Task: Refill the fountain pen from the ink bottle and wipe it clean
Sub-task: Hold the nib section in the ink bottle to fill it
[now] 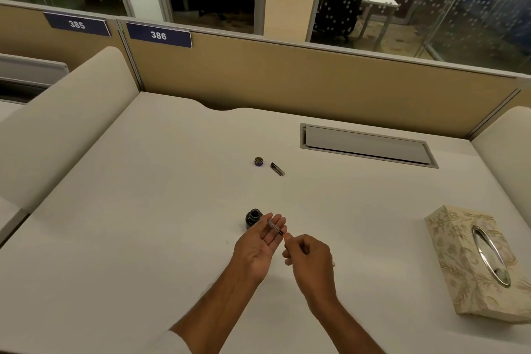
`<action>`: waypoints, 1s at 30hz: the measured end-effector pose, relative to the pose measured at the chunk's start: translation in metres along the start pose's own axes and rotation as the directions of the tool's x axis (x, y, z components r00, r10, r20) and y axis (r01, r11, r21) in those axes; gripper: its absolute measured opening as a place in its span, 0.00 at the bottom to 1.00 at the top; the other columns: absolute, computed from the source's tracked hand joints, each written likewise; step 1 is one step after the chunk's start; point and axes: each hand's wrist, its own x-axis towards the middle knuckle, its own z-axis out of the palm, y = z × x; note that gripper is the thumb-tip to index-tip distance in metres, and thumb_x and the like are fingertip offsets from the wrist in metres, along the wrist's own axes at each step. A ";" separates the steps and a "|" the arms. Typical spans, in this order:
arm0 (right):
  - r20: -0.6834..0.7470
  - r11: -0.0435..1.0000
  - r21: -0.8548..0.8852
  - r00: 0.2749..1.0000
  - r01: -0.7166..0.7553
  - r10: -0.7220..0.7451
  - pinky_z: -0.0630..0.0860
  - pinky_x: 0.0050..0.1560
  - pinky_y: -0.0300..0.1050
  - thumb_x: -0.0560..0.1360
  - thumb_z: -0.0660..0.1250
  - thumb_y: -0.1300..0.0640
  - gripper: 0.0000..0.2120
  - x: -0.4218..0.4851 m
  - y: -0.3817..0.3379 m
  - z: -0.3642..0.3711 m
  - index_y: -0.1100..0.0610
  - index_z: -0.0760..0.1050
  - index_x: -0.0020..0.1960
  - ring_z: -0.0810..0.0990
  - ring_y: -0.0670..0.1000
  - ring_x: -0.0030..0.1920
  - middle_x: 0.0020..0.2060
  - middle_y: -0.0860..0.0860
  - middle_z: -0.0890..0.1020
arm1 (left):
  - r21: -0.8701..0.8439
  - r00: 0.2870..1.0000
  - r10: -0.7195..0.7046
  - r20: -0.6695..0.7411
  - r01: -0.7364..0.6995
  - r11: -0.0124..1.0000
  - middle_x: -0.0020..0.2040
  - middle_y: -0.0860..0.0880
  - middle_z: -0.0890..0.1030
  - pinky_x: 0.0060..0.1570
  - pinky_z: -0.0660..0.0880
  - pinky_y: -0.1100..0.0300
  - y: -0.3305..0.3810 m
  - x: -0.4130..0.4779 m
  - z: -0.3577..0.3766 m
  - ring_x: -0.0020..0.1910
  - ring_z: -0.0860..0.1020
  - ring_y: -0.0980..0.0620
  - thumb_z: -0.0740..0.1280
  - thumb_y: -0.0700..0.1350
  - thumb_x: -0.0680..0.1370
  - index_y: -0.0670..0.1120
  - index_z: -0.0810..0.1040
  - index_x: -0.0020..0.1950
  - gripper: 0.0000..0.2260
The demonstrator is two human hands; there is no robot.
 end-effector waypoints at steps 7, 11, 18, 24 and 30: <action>0.010 0.952 -0.239 0.981 0.192 -0.196 0.73 0.32 0.43 0.80 0.65 0.51 0.15 0.020 0.002 -0.002 0.54 0.76 0.36 0.77 0.50 0.30 0.28 0.50 0.80 | -0.049 1.000 -0.014 -0.009 0.014 0.999 0.47 0.38 0.88 0.50 0.84 0.50 -0.005 0.006 0.002 0.44 0.88 0.45 0.65 0.40 0.83 0.34 0.77 0.62 0.12; 0.055 0.893 -0.316 0.946 0.320 -0.320 0.77 0.36 0.47 0.80 0.64 0.50 0.13 0.026 0.004 -0.006 0.52 0.76 0.39 0.79 0.49 0.33 0.31 0.48 0.80 | -0.079 1.000 -0.001 -0.007 0.000 0.997 0.48 0.38 0.87 0.57 0.82 0.48 -0.013 0.008 0.008 0.44 0.88 0.45 0.64 0.41 0.83 0.34 0.76 0.64 0.14; 0.066 0.826 -0.377 0.902 0.419 -0.427 0.79 0.39 0.45 0.80 0.64 0.48 0.09 0.033 0.001 0.002 0.49 0.76 0.43 0.80 0.46 0.37 0.35 0.44 0.81 | -0.135 0.999 -0.039 0.027 0.042 0.990 0.50 0.38 0.87 0.55 0.82 0.47 -0.010 0.012 0.008 0.45 0.88 0.45 0.63 0.42 0.83 0.34 0.78 0.64 0.14; 0.009 0.811 -0.393 0.884 0.434 -0.468 0.80 0.40 0.46 0.80 0.66 0.51 0.06 0.032 -0.005 0.012 0.49 0.78 0.45 0.80 0.45 0.39 0.37 0.43 0.82 | -0.179 0.994 -0.094 0.064 0.104 0.978 0.49 0.37 0.87 0.39 0.85 0.48 0.000 0.013 0.007 0.43 0.88 0.44 0.64 0.40 0.83 0.34 0.78 0.60 0.11; -0.011 0.774 -0.423 0.851 0.471 -0.524 0.81 0.38 0.47 0.79 0.68 0.53 0.04 0.028 -0.004 0.013 0.50 0.79 0.46 0.80 0.45 0.38 0.37 0.41 0.81 | -0.217 0.989 -0.117 0.090 0.134 0.967 0.51 0.37 0.87 0.54 0.83 0.49 0.001 0.013 0.005 0.45 0.88 0.44 0.65 0.39 0.82 0.35 0.78 0.59 0.10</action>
